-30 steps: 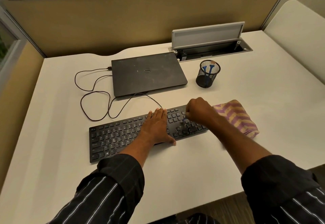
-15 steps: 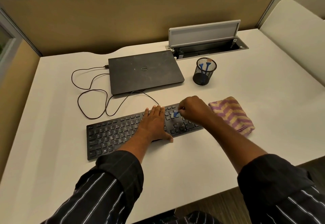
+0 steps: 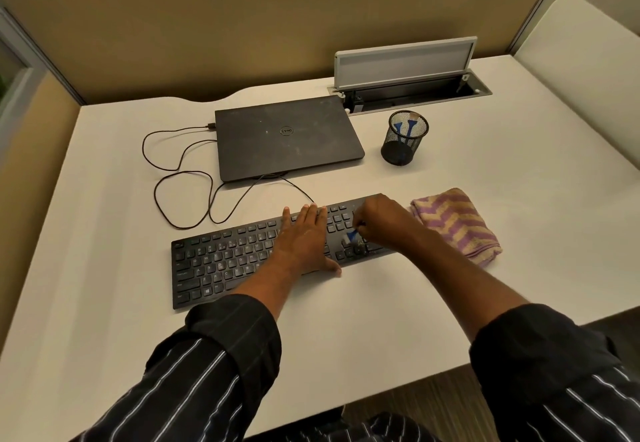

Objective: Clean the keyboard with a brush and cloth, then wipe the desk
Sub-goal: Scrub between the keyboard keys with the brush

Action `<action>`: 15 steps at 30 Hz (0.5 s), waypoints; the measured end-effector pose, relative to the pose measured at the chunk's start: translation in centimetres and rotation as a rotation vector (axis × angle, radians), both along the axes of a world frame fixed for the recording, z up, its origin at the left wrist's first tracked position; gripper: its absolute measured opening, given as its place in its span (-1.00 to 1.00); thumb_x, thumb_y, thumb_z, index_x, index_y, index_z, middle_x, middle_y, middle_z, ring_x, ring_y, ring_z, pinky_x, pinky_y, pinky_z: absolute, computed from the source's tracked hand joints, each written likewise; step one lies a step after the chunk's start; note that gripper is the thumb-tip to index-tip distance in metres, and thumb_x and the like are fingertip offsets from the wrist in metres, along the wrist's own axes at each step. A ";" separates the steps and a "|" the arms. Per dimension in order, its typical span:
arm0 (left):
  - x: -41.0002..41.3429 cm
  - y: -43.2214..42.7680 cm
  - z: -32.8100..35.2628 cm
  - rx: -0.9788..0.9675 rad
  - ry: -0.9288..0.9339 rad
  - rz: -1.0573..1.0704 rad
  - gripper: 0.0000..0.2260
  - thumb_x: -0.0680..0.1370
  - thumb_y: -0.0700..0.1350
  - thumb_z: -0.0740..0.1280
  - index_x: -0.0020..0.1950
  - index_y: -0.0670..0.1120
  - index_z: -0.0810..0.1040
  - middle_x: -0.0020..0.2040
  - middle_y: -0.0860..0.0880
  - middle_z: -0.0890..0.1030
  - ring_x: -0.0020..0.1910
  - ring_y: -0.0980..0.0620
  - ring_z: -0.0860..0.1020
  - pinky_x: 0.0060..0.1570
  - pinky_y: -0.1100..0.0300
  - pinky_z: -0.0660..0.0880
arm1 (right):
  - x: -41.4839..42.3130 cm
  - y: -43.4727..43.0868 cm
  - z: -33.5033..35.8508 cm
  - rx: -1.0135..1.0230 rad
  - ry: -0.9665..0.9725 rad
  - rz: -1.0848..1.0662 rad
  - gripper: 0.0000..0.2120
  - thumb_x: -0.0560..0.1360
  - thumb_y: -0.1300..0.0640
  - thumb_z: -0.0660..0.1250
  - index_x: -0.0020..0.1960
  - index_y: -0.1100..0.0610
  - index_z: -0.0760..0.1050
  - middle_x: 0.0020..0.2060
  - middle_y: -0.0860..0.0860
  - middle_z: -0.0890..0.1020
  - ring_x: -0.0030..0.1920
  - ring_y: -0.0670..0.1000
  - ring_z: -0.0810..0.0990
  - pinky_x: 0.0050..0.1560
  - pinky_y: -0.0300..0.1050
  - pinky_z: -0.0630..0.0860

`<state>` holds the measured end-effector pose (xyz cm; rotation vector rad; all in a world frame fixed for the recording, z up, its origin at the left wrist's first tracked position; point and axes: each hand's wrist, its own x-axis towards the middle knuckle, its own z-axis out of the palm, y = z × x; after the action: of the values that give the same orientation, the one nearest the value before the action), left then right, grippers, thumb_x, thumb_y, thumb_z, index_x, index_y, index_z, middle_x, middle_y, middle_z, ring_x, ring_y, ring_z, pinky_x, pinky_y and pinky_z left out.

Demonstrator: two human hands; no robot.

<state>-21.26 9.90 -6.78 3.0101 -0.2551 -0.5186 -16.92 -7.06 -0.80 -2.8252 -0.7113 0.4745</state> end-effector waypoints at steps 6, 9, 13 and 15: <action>0.0 0.1 -0.2 -0.009 0.017 0.000 0.19 0.34 0.46 0.41 0.65 -0.13 -0.16 0.65 -0.16 -0.07 0.63 -0.14 -0.10 0.53 -0.29 -0.18 | -0.2 -0.4 0.2 0.051 -0.022 -0.063 -0.84 0.50 0.21 0.36 0.02 0.20 0.67 -0.09 0.12 0.70 -0.17 0.04 0.62 -0.18 -0.20 0.47; -0.1 0.1 -0.2 -0.006 0.007 -0.002 0.19 0.34 0.46 0.41 0.65 -0.13 -0.15 0.65 -0.17 -0.06 0.63 -0.14 -0.10 0.53 -0.30 -0.17 | -0.5 1.0 0.7 0.097 -0.050 0.012 -0.80 0.53 0.21 0.32 0.08 0.16 0.67 -0.01 0.10 0.70 -0.10 0.04 0.63 -0.07 -0.15 0.56; 0.0 0.1 -0.3 -0.010 0.007 0.000 0.20 0.33 0.46 0.42 0.65 -0.13 -0.15 0.65 -0.16 -0.06 0.63 -0.14 -0.09 0.53 -0.31 -0.15 | -1.2 2.1 0.0 -0.030 -0.022 0.101 -0.78 0.54 0.12 0.36 0.14 0.18 0.63 0.04 0.11 0.65 -0.01 0.04 0.62 0.04 -0.14 0.55; 0.0 0.0 -0.2 -0.009 0.007 0.003 0.19 0.33 0.45 0.42 0.65 -0.13 -0.15 0.65 -0.16 -0.06 0.63 -0.14 -0.10 0.53 -0.30 -0.16 | -0.9 1.5 -0.1 -0.065 -0.005 0.075 -0.76 0.52 0.10 0.39 0.13 0.21 0.62 0.02 0.12 0.65 -0.01 0.04 0.62 0.08 -0.11 0.57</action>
<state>-21.30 9.92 -7.01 2.9985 -0.2523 -0.5264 -17.86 -5.51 -0.95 -2.8690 -0.8203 0.5119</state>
